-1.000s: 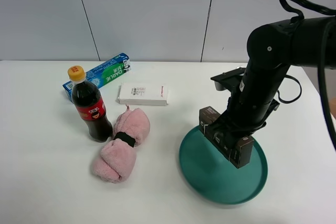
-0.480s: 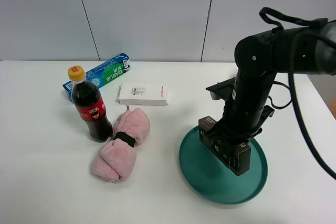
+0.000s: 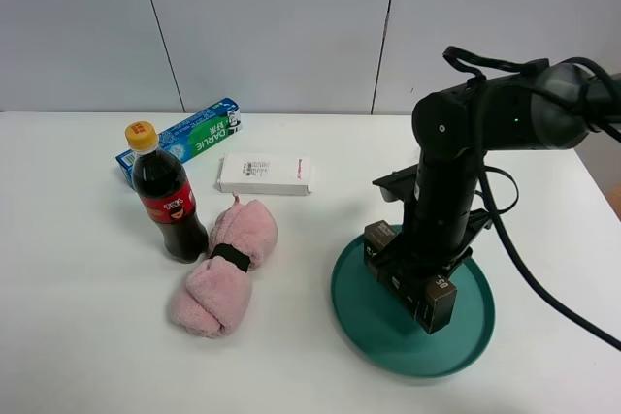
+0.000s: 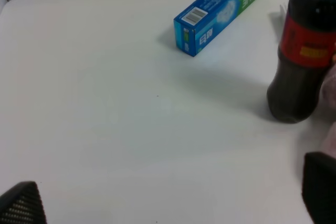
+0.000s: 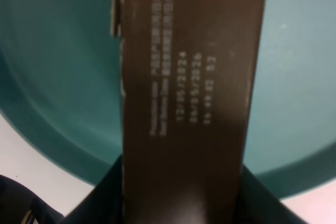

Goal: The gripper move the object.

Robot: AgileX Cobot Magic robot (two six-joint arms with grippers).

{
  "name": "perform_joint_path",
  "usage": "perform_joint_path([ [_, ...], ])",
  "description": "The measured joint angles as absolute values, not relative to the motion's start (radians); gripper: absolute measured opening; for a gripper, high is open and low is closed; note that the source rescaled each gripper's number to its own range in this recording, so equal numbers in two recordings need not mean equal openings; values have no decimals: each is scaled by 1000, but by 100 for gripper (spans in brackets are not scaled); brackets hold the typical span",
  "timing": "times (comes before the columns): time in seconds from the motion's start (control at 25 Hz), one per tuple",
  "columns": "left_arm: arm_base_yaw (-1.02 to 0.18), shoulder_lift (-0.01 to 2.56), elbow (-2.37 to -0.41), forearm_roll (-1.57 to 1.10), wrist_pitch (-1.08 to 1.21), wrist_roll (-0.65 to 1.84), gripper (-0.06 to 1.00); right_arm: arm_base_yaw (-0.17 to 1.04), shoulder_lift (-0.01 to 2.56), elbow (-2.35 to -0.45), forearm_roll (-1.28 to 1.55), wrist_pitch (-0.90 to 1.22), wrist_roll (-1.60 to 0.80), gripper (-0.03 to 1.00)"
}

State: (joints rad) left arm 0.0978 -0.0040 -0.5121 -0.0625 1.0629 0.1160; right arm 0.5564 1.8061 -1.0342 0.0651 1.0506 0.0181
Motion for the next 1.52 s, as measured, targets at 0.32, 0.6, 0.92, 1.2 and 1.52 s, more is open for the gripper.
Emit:
perform_joint_path([
  [0.32, 98, -4, -512, -62, 1063, 116, 100, 556, 1817, -1034, 65, 984, 19, 0],
  [0.6, 98, -4, -512, -62, 1063, 116, 100, 556, 1817, -1034, 65, 973, 19, 17],
  [0.92, 98, -4, -512, -62, 1063, 116, 100, 556, 1817, -1034, 65, 952, 19, 67],
  [1.2, 98, -4, -512, -62, 1063, 116, 100, 556, 1808, -1034, 73, 902, 65, 75],
  [1.52, 98, -4, -512, -62, 1063, 116, 100, 556, 1690, -1034, 92, 908, 141, 75],
])
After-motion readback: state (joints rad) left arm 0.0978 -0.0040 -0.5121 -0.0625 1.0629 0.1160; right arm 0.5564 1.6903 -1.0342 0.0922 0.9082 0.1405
